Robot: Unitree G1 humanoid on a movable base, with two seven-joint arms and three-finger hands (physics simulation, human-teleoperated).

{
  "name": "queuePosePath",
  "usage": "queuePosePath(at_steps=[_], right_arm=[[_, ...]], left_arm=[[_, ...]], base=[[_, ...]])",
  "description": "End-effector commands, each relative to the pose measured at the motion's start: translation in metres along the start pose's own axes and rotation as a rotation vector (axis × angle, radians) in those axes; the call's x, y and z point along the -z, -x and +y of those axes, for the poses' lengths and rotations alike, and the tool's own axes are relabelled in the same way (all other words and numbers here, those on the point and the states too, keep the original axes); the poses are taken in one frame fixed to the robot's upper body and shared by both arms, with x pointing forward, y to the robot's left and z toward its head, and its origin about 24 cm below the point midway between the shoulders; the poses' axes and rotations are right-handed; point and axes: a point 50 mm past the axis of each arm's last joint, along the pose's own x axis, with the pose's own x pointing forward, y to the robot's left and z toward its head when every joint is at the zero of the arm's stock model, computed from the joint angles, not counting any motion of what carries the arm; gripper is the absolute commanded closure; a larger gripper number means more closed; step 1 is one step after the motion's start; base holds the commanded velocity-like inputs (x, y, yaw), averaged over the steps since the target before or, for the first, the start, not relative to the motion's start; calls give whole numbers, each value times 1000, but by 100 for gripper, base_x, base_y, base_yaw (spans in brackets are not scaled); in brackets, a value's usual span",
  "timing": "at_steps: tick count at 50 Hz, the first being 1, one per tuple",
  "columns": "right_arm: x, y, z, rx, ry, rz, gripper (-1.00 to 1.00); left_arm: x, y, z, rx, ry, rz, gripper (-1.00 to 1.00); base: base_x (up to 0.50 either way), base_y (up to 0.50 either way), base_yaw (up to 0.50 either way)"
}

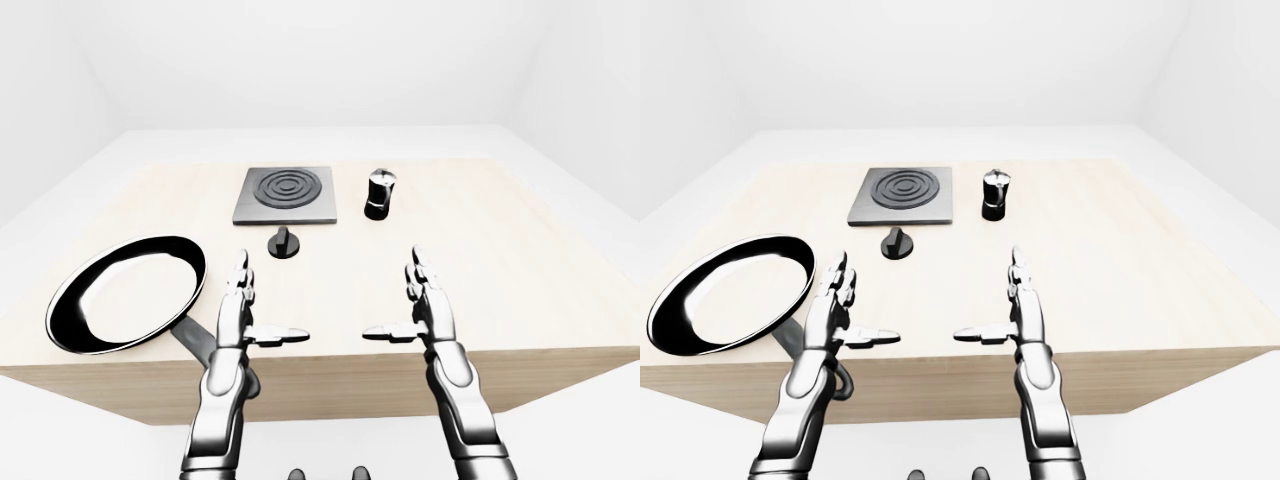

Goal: Turn on the stove.

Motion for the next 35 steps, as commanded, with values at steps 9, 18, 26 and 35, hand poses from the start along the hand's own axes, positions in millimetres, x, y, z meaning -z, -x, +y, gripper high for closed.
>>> queuePosePath(at_steps=[9,18,26,35], right_arm=[[1,1,-5,-8,10,-7,-100],[1,0,-5,-7,8,0,-100],[2,0,-5,-6,13,2,-100],[2,1,-5,-7,15,-2,-100]], left_arm=[[-8,5,9,-37,-35,-42,-100],[-7,3,9,-39,-27,-33,-100],[-7,3,9,-36,-28,-30,-100],[-5,2,8,-29,-28,-25,-100]], base=[[0,0,0],[0,0,0],[0,0,0],[27,0,0]])
